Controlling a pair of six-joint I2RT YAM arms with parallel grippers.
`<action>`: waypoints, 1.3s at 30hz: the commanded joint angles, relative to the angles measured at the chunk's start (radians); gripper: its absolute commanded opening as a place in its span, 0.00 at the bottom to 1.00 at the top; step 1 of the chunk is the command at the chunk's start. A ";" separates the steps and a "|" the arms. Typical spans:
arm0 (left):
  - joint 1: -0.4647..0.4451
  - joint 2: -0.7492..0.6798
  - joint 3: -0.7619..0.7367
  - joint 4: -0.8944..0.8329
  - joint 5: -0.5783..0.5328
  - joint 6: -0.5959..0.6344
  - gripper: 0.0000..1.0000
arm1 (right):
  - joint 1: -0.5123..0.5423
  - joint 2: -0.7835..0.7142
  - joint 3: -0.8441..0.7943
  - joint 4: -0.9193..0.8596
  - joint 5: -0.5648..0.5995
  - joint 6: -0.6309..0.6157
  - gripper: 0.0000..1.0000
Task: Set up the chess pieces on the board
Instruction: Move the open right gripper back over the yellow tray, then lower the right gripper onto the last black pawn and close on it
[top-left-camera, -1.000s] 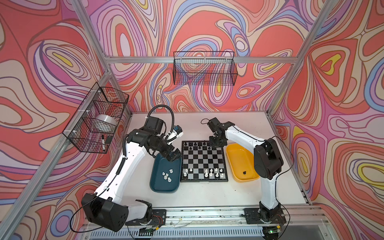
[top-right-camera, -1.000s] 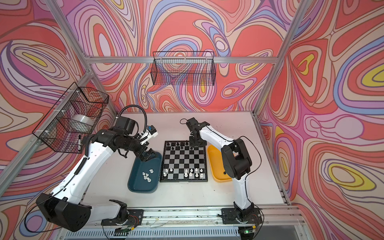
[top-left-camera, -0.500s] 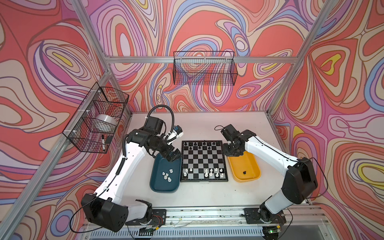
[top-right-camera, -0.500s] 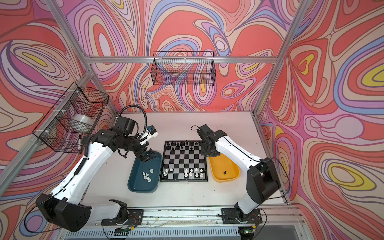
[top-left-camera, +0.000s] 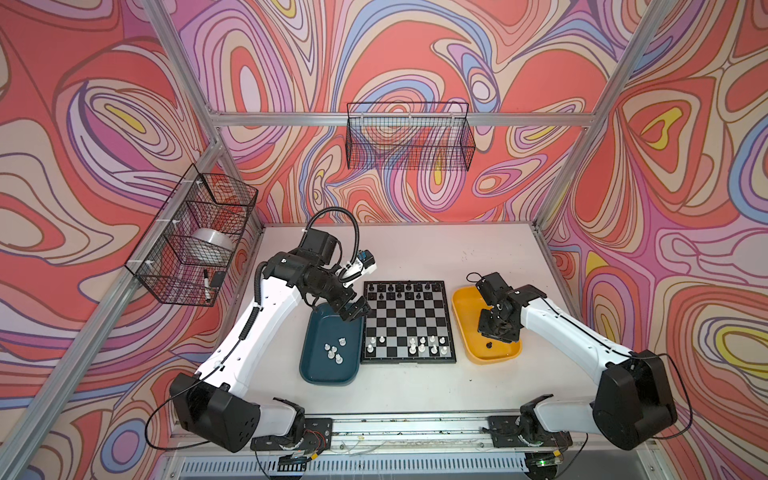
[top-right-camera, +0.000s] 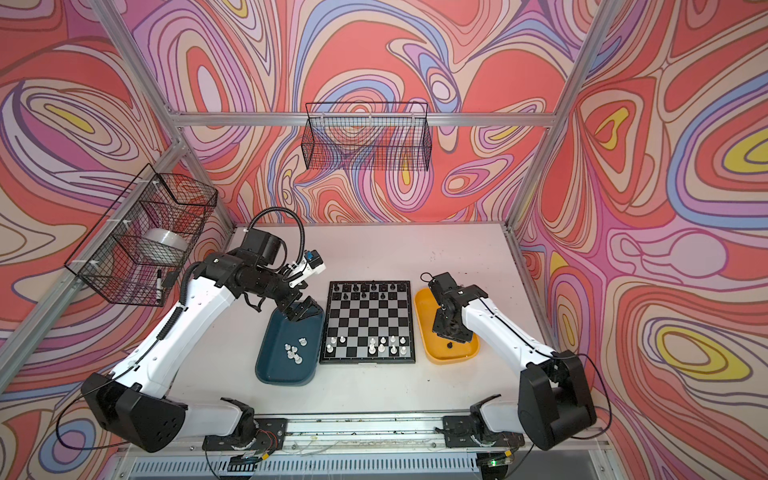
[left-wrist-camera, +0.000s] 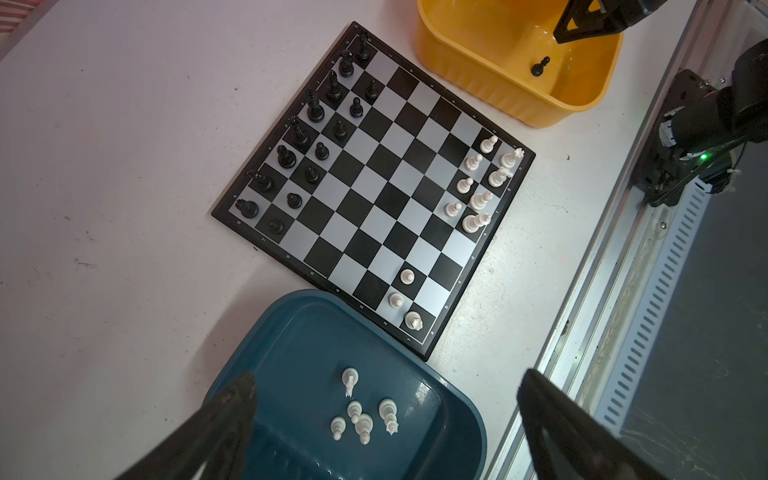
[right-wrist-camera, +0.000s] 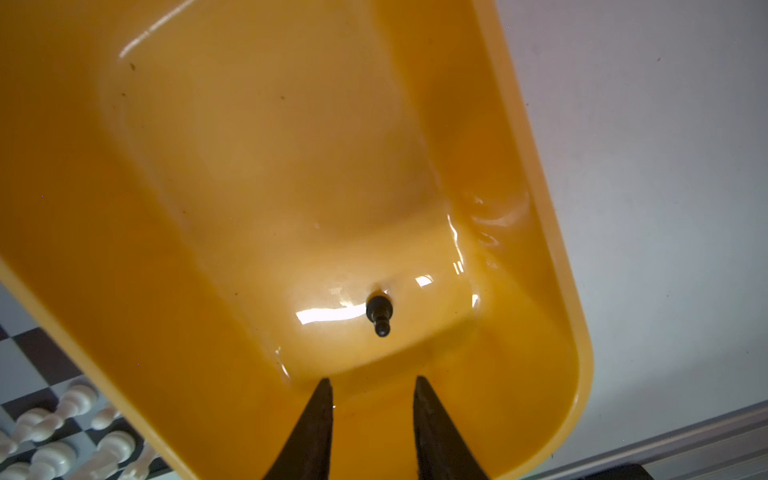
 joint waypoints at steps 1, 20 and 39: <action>-0.005 0.013 0.028 -0.042 0.003 0.019 0.98 | -0.021 -0.010 -0.036 0.032 0.002 0.033 0.35; -0.011 0.034 0.026 -0.041 -0.007 0.014 0.98 | -0.078 0.046 -0.120 0.156 -0.078 0.000 0.36; -0.010 0.034 0.015 -0.030 -0.006 0.008 0.98 | -0.080 0.101 -0.126 0.180 -0.074 -0.021 0.26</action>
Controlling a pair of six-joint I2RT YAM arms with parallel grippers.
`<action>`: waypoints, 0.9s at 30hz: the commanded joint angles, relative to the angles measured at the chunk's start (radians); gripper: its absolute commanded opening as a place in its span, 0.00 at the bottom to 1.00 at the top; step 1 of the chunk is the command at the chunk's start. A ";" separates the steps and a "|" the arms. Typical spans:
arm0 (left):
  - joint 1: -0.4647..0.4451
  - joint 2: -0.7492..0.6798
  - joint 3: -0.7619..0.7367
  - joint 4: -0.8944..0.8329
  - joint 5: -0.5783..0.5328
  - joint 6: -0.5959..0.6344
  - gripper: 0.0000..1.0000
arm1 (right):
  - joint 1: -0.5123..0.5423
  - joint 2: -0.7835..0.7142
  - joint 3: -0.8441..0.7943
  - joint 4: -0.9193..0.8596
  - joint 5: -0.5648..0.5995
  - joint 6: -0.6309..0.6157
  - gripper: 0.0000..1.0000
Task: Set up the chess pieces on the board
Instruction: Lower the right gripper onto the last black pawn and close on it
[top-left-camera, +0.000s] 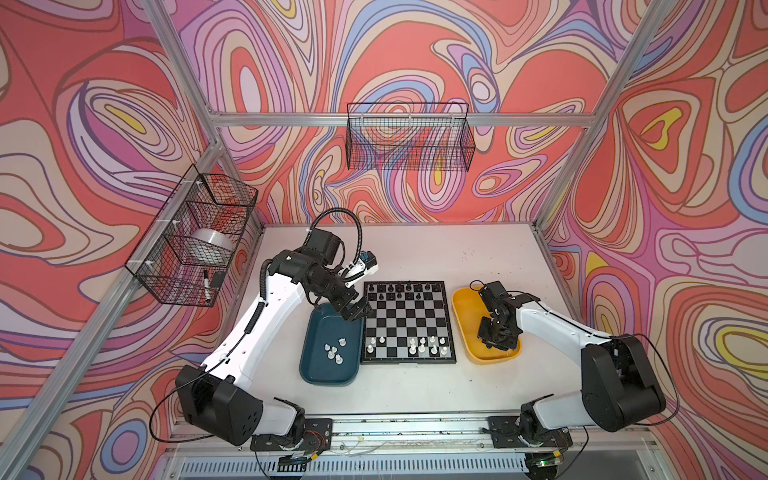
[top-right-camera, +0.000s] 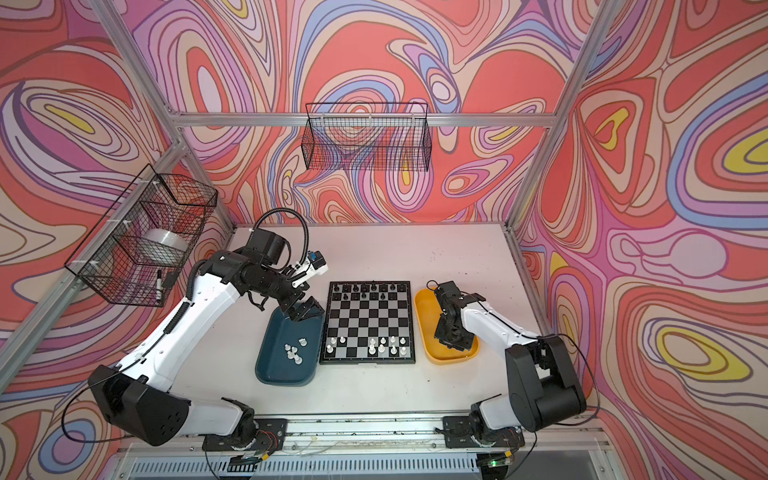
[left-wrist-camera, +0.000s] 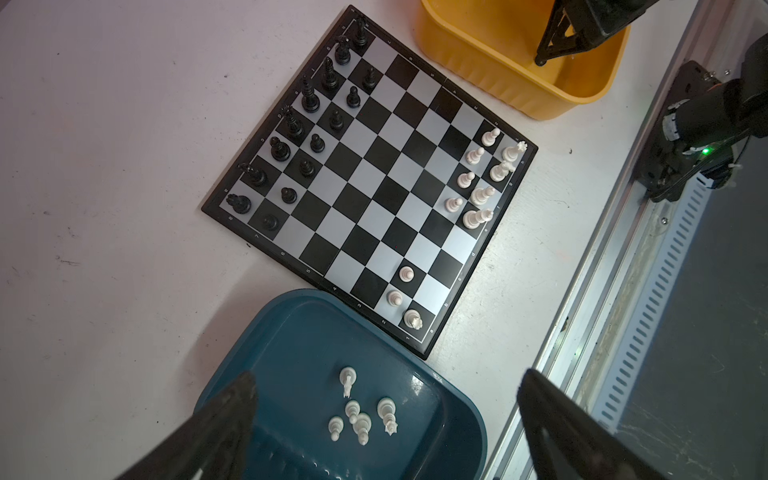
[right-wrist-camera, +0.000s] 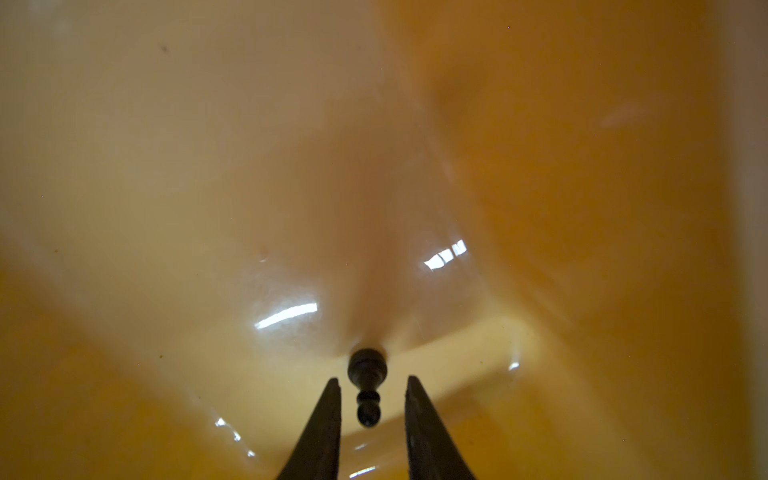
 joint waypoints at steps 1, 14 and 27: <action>-0.004 0.002 0.008 -0.023 0.000 0.009 0.98 | -0.007 0.014 -0.009 0.013 0.002 -0.010 0.25; -0.004 0.005 0.003 -0.021 -0.003 0.007 0.98 | -0.007 0.026 -0.007 0.015 0.005 -0.017 0.19; -0.003 0.000 -0.001 -0.019 -0.005 0.005 0.98 | -0.007 0.024 0.002 0.007 0.002 -0.021 0.12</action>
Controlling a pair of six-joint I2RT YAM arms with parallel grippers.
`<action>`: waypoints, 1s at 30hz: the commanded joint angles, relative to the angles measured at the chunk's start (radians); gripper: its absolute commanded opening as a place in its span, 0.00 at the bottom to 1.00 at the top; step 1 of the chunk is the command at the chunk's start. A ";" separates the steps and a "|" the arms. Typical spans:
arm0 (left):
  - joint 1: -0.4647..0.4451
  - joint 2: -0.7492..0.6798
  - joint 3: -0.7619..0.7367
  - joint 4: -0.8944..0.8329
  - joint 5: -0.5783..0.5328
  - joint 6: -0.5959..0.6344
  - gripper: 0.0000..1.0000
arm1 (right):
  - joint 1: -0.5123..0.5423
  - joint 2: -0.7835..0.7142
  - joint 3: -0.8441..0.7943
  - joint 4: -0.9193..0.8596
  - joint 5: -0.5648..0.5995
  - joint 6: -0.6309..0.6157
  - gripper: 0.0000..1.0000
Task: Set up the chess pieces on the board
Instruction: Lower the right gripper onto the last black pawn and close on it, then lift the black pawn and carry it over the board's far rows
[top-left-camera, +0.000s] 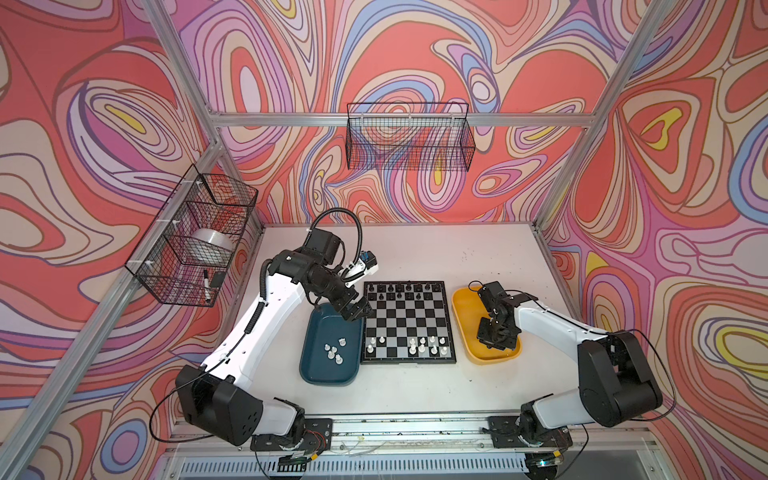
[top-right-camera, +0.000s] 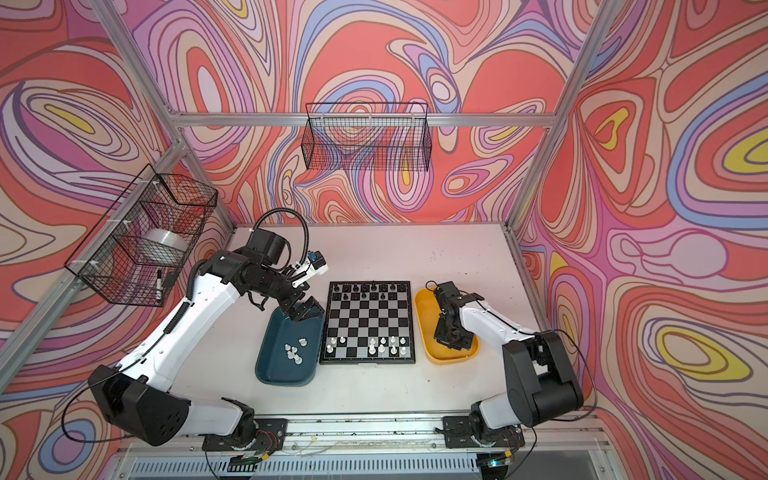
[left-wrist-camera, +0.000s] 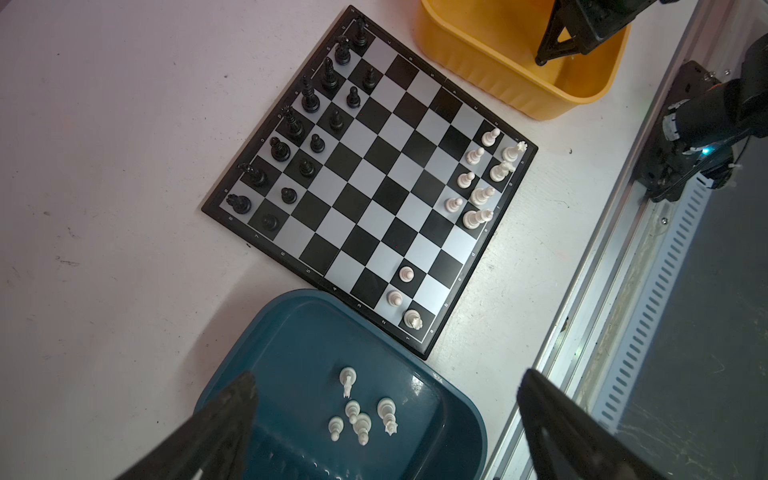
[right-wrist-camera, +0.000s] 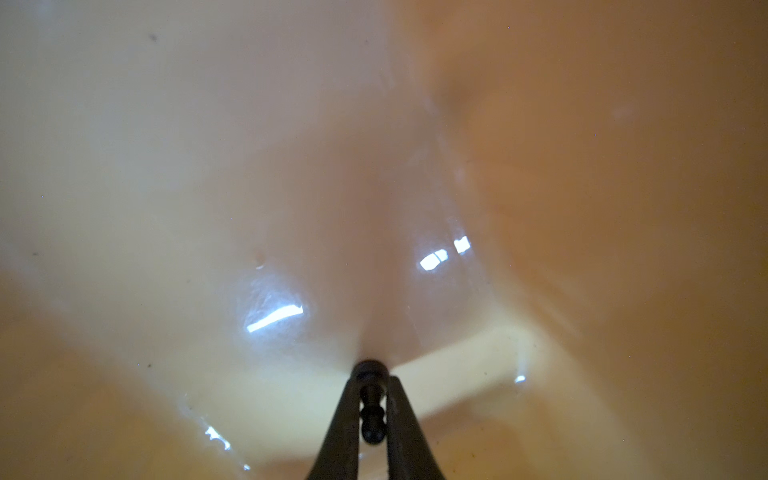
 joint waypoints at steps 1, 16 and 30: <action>-0.004 0.000 -0.001 -0.019 -0.005 0.006 0.98 | -0.006 0.002 0.004 -0.003 0.002 -0.008 0.12; -0.003 -0.003 -0.008 -0.012 -0.008 0.003 0.98 | -0.007 0.008 0.051 -0.031 -0.004 -0.039 0.11; -0.004 -0.004 -0.015 -0.009 -0.008 0.002 0.98 | -0.005 0.038 0.110 -0.050 -0.014 -0.076 0.11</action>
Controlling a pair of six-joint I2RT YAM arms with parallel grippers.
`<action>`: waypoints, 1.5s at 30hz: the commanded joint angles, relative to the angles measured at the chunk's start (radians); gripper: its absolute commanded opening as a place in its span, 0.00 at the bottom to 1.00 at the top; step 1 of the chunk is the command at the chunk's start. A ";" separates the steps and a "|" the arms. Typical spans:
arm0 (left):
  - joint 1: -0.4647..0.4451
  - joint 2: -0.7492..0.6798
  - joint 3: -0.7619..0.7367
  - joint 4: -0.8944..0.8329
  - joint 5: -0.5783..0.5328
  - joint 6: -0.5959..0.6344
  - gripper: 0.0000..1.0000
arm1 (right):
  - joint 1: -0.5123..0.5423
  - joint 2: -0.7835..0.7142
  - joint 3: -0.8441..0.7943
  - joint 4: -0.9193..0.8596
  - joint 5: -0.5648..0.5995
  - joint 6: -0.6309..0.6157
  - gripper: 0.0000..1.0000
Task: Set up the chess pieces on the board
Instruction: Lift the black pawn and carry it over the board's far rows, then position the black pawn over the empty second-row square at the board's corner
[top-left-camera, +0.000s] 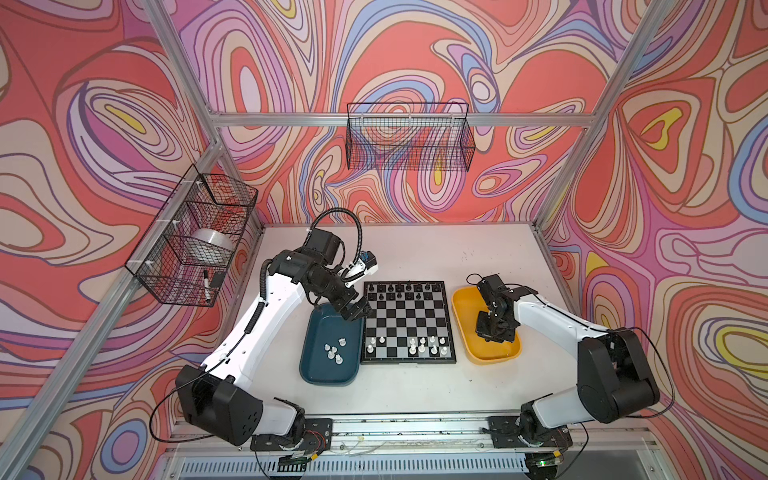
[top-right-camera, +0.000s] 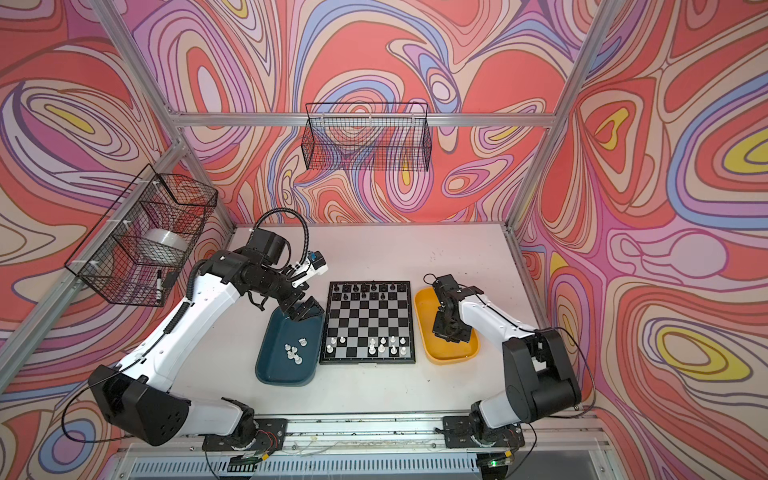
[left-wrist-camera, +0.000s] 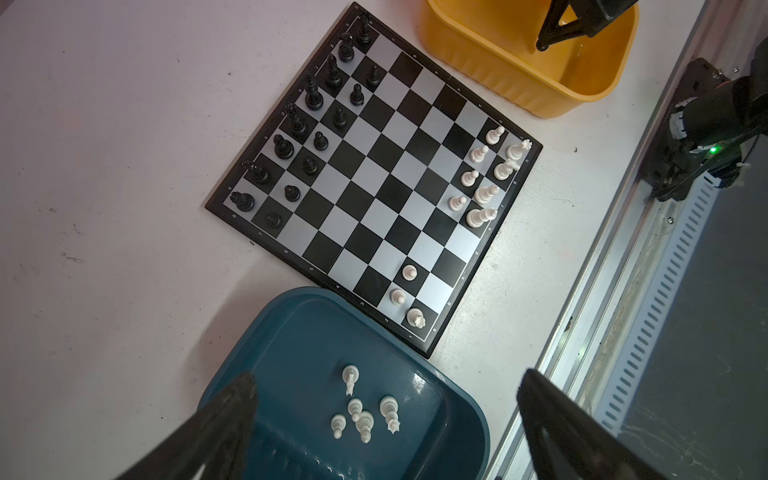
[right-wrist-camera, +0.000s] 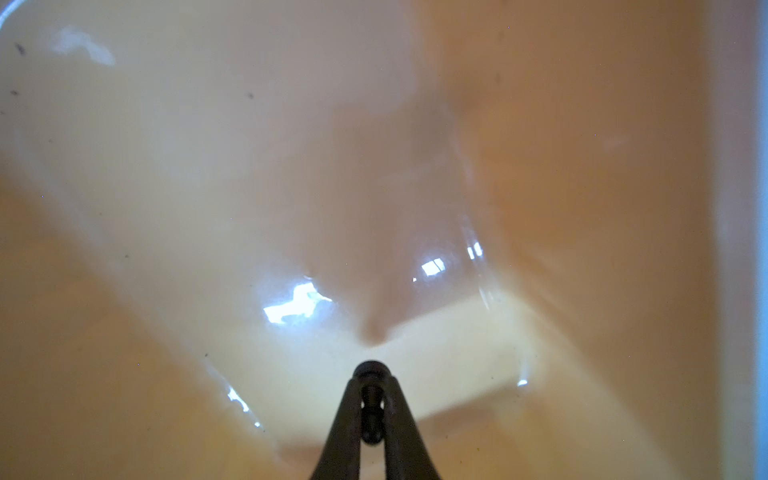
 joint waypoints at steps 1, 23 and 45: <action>-0.004 -0.005 -0.015 -0.009 0.003 0.001 0.98 | -0.006 0.013 0.031 -0.014 -0.003 -0.021 0.10; -0.003 -0.017 -0.040 0.005 -0.013 0.000 0.98 | 0.026 0.141 0.232 -0.046 -0.023 -0.078 0.10; -0.004 -0.040 -0.057 0.014 -0.010 -0.004 0.98 | 0.156 0.277 0.586 -0.160 0.002 -0.094 0.11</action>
